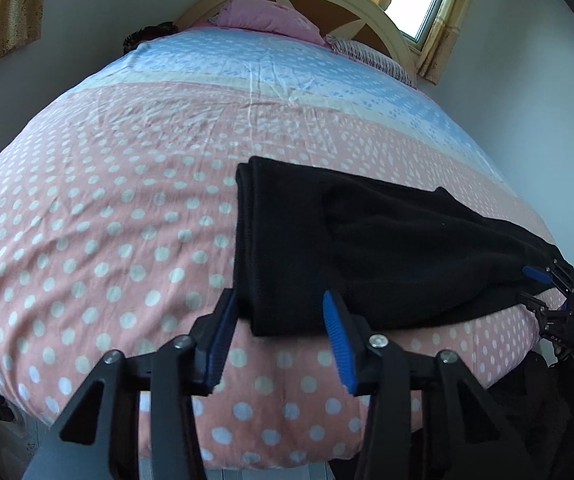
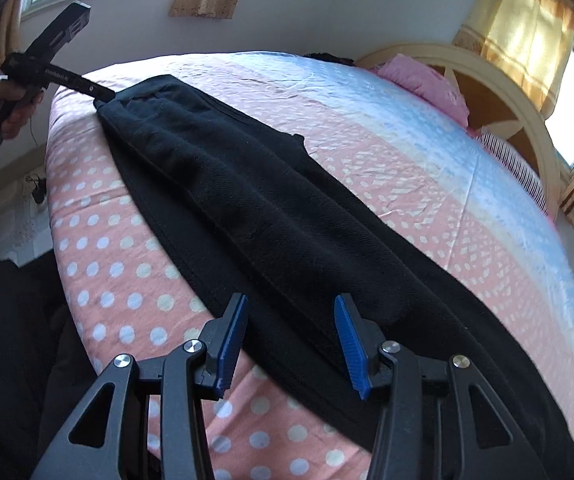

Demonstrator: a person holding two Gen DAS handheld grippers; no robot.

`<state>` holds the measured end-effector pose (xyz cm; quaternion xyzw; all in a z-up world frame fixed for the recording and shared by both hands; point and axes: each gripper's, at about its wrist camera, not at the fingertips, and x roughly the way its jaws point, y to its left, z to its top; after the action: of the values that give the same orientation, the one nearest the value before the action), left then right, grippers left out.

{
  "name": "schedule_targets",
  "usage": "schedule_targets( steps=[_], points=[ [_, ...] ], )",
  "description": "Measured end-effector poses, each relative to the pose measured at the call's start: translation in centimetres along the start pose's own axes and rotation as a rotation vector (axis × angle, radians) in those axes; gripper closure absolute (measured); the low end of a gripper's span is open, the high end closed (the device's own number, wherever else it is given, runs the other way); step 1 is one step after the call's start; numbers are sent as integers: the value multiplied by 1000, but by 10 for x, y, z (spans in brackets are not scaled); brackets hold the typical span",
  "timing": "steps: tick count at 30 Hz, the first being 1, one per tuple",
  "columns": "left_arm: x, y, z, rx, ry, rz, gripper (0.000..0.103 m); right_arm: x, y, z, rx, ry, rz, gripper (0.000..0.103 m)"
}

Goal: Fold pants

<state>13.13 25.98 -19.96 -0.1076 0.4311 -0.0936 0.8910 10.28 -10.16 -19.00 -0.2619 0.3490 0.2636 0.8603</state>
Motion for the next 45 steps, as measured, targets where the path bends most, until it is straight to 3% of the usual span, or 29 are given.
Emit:
schedule_targets(
  steps=[3,5,6,9,14,16,18,24,26,30,32,35,36,39,45],
  points=[
    [7,1,10,-14,2,9,76,6,-6,4,34,19,-12,95],
    [9,4,15,-31,16,15,89,6,-8,5,45,25,-6,102],
    [9,6,17,-39,21,9,90,5,-9,5,48,23,1,103],
    [8,8,20,-49,21,16,93,-4,-8,6,56,17,42,103],
    [8,9,19,-52,27,21,93,-7,1,5,-18,12,14,98],
    [10,10,19,-59,31,22,93,-2,-1,2,-12,29,9,69],
    [10,10,19,-64,26,23,93,-1,-2,-1,-6,33,18,64],
    [-5,11,8,-76,12,10,85,3,-7,-2,-6,36,-23,64],
    [-10,11,1,-76,11,14,72,4,-9,-1,-1,36,-31,64],
    [-15,12,-8,-97,21,-43,71,10,-7,-2,-31,45,-73,64],
    [-14,9,-7,-92,18,-62,71,11,-7,-2,-34,37,-80,70],
    [-2,5,-3,-90,34,-57,71,13,-4,0,-55,40,-92,92],
    [0,4,-2,-90,41,-43,71,13,-2,0,-65,41,-98,98],
    [-4,2,1,-75,37,-7,95,9,-1,1,-69,31,-97,100],
    [-22,-9,10,-8,25,36,96,-20,-7,13,-15,-6,-54,100]
  ],
)
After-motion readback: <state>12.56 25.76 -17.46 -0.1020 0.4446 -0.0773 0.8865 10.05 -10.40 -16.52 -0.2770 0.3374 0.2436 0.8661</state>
